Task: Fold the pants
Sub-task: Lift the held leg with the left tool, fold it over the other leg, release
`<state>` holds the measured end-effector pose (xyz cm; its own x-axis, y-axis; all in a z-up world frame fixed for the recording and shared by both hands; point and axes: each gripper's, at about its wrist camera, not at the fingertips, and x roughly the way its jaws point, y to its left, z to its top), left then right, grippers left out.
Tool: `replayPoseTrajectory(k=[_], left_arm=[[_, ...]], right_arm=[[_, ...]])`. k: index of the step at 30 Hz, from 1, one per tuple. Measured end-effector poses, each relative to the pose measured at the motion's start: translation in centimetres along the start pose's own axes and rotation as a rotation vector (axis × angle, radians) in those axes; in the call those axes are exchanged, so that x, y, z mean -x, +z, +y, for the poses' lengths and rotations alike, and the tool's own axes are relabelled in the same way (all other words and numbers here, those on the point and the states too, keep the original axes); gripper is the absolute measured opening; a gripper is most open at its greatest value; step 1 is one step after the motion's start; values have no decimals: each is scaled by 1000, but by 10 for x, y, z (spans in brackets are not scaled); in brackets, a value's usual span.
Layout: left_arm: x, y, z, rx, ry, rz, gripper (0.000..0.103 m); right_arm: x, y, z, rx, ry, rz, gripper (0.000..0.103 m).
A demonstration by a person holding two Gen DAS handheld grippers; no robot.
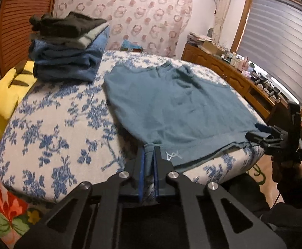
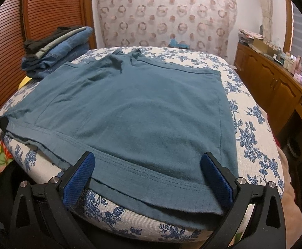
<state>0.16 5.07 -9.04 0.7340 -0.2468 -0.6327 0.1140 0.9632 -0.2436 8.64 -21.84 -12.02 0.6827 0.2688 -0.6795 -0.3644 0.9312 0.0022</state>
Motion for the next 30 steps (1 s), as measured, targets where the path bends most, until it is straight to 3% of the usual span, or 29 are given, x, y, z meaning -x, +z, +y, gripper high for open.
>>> replayPoseTrajectory(k=[2,10,21,30], left_arm=[[1,7,-4,-9,-11,-6,3],[-3,46,-37,-90,-73,-49,3],[-17,94,-106,-212,-226,-63,3],[-40,117,-156,-298,-273,-35,3]], right_arm=[[0,0,0,2,1,-1,102],[11,2,-13,-37,32,-21,85],[32,7,-27,-34,18,-62,76],[42,6,-39,-53,7,-86,73]])
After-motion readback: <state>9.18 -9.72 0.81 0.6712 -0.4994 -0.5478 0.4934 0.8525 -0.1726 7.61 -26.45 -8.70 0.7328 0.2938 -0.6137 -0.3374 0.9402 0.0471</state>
